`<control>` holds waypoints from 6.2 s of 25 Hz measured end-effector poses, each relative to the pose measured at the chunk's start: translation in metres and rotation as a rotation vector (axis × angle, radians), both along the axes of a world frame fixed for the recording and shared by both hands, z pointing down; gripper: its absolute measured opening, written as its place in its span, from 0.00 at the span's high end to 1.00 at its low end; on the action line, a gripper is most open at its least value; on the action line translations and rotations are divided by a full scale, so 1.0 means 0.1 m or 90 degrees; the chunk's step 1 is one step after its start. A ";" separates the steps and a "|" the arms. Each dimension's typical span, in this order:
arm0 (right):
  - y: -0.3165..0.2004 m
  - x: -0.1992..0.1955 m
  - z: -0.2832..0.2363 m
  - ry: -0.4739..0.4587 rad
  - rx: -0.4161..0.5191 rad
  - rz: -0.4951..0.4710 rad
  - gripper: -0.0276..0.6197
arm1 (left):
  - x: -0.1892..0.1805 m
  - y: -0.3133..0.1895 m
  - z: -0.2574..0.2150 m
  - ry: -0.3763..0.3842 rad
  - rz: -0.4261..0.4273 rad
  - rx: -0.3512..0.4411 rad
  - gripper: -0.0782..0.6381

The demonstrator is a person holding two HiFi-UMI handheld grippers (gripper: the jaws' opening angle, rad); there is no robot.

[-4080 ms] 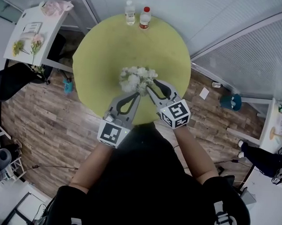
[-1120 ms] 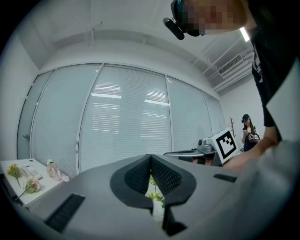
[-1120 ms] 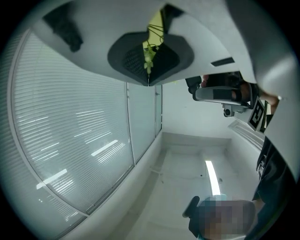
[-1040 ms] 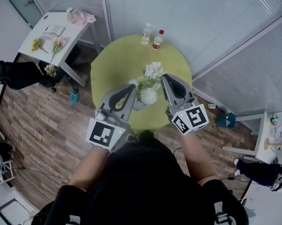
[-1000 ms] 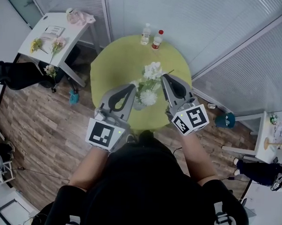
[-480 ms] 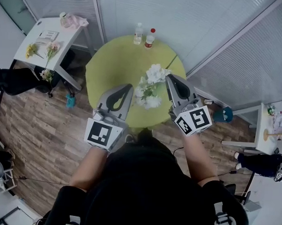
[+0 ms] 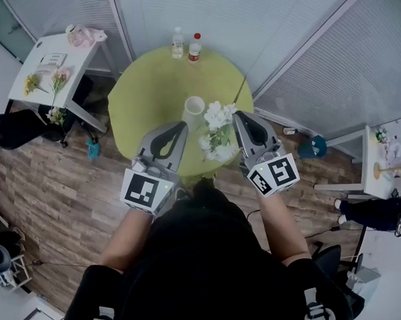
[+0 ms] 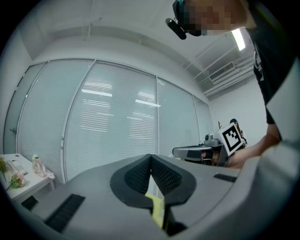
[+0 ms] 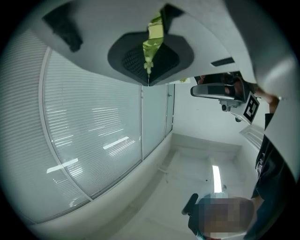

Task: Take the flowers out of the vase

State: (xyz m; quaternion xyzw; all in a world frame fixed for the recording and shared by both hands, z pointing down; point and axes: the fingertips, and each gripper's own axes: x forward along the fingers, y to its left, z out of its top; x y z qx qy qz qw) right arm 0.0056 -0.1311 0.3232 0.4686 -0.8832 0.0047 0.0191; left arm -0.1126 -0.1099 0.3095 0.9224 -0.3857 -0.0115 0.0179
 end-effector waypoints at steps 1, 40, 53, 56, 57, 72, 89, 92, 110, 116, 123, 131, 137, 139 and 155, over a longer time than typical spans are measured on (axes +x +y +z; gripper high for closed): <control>0.01 0.04 0.02 0.002 -0.002 0.005 0.93 | 0.04 0.00 0.01 0.001 0.005 0.000 0.87; -0.52 0.68 1.39 0.029 -0.155 -0.054 0.93 | 1.21 -0.63 1.18 -0.046 0.019 -0.034 0.87; -0.74 0.73 1.90 0.043 -0.202 -0.107 0.93 | 1.30 -0.91 1.69 -0.058 -0.020 -0.077 0.87; -0.79 0.76 2.02 0.048 -0.212 -0.116 0.93 | 1.34 -0.96 1.80 -0.062 -0.027 -0.083 0.87; -0.81 0.76 2.06 0.050 -0.215 -0.120 0.93 | 1.35 -0.98 1.85 -0.063 -0.030 -0.086 0.87; -1.15 0.89 2.83 0.089 -0.255 -0.188 0.93 | 1.56 -1.25 2.52 -0.098 -0.076 -0.154 0.87; -1.40 1.01 3.35 0.106 -0.276 -0.211 0.92 | 1.78 -1.48 3.04 -0.113 -0.118 -0.192 0.87; -1.41 1.02 3.44 0.108 -0.279 -0.211 0.92 | 1.81 -1.50 3.17 -0.115 -0.121 -0.205 0.87; -1.52 1.06 3.54 0.093 -0.299 -0.178 0.72 | 1.81 -1.49 3.21 -0.109 -0.118 -0.222 0.87; -1.48 1.01 3.35 0.088 -0.281 -0.170 0.71 | 1.73 -1.39 3.07 -0.108 -0.109 -0.210 0.87; -1.32 0.93 2.95 0.075 -0.255 -0.167 0.72 | 1.63 -1.27 2.69 -0.101 -0.086 -0.180 0.87; -0.97 0.77 2.38 0.069 -0.207 -0.163 0.72 | 1.47 -1.02 2.24 -0.097 -0.055 -0.142 0.87; -0.64 0.54 1.94 0.057 -0.182 -0.171 0.73 | 1.26 -0.79 1.82 -0.087 -0.033 -0.099 0.87; -0.57 0.52 1.75 0.051 -0.172 -0.173 0.76 | 1.21 -0.73 1.66 -0.087 -0.023 -0.099 0.87; -0.01 -0.01 0.69 0.028 -0.053 -0.182 0.91 | 0.73 -0.24 0.72 -0.045 0.033 -0.029 0.87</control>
